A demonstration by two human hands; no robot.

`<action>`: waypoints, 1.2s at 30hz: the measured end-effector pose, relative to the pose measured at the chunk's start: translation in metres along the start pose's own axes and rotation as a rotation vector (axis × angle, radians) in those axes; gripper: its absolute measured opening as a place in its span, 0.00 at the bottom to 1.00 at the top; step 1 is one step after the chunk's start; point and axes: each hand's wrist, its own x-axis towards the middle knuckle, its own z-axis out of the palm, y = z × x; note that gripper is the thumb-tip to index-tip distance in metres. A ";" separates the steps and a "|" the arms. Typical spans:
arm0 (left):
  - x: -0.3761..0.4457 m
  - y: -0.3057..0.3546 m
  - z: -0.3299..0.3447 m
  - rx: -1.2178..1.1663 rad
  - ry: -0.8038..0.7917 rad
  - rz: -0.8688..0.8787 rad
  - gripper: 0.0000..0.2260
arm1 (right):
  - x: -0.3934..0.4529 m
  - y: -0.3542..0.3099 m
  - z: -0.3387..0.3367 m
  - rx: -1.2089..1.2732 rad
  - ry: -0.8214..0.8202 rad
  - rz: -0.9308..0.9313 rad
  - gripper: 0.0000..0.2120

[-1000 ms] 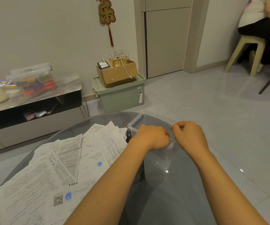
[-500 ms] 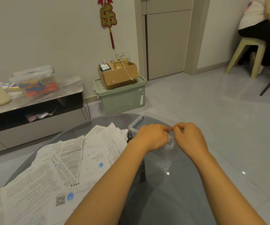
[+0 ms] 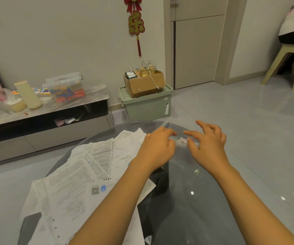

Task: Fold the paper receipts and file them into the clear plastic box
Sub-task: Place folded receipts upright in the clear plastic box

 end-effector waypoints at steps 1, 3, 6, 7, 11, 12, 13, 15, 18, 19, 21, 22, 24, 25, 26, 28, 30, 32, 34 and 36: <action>-0.011 -0.003 -0.003 -0.003 0.010 -0.022 0.17 | -0.006 -0.004 0.000 0.017 -0.031 -0.017 0.13; -0.030 -0.009 -0.008 -0.012 0.016 -0.059 0.17 | -0.018 -0.013 0.001 0.034 -0.072 -0.069 0.13; -0.060 -0.020 -0.012 -0.028 0.026 -0.113 0.16 | -0.035 -0.030 0.007 0.081 -0.069 -0.208 0.12; -0.070 -0.024 -0.013 -0.030 0.031 -0.130 0.16 | -0.041 -0.036 0.009 0.104 -0.086 -0.236 0.12; -0.104 -0.042 -0.011 0.011 0.048 -0.210 0.16 | -0.064 -0.055 0.026 0.144 -0.188 -0.337 0.13; -0.111 -0.048 -0.010 0.028 0.049 -0.240 0.16 | -0.068 -0.059 0.031 0.139 -0.225 -0.349 0.14; -0.116 -0.053 -0.009 0.045 0.051 -0.266 0.16 | -0.071 -0.062 0.035 0.122 -0.265 -0.355 0.14; -0.124 -0.068 -0.006 0.094 0.069 -0.322 0.17 | -0.076 -0.067 0.044 0.074 -0.344 -0.373 0.16; -0.131 -0.093 -0.001 0.182 0.101 -0.446 0.20 | -0.079 -0.074 0.056 0.060 -0.429 -0.391 0.17; -0.132 -0.101 -0.001 0.214 0.089 -0.496 0.23 | -0.079 -0.076 0.058 0.062 -0.451 -0.391 0.18; -0.132 -0.118 0.000 0.256 0.018 -0.586 0.28 | -0.078 -0.079 0.067 0.049 -0.492 -0.402 0.19; -0.132 -0.125 -0.001 0.267 -0.023 -0.623 0.31 | -0.078 -0.081 0.071 0.045 -0.510 -0.409 0.19; -0.131 -0.135 -0.003 0.251 -0.093 -0.675 0.33 | -0.077 -0.084 0.076 0.053 -0.528 -0.425 0.20; -0.131 -0.137 -0.004 0.233 -0.123 -0.683 0.34 | -0.077 -0.085 0.078 0.057 -0.537 -0.434 0.20; -0.130 -0.139 -0.005 0.221 -0.146 -0.676 0.34 | -0.077 -0.086 0.080 0.056 -0.547 -0.445 0.20; -0.128 -0.136 -0.002 0.228 -0.178 -0.629 0.34 | -0.076 -0.084 0.083 0.041 -0.582 -0.468 0.21; -0.129 -0.131 0.002 0.246 -0.221 -0.582 0.35 | -0.077 -0.082 0.085 0.014 -0.644 -0.478 0.25; -0.130 -0.129 0.005 0.252 -0.247 -0.550 0.37 | -0.077 -0.081 0.085 -0.038 -0.699 -0.472 0.31; -0.128 -0.132 0.002 0.216 -0.197 -0.537 0.37 | -0.076 -0.080 0.084 -0.085 -0.711 -0.440 0.35; -0.127 -0.134 -0.003 0.166 -0.081 -0.516 0.33 | -0.075 -0.079 0.084 -0.098 -0.684 -0.392 0.36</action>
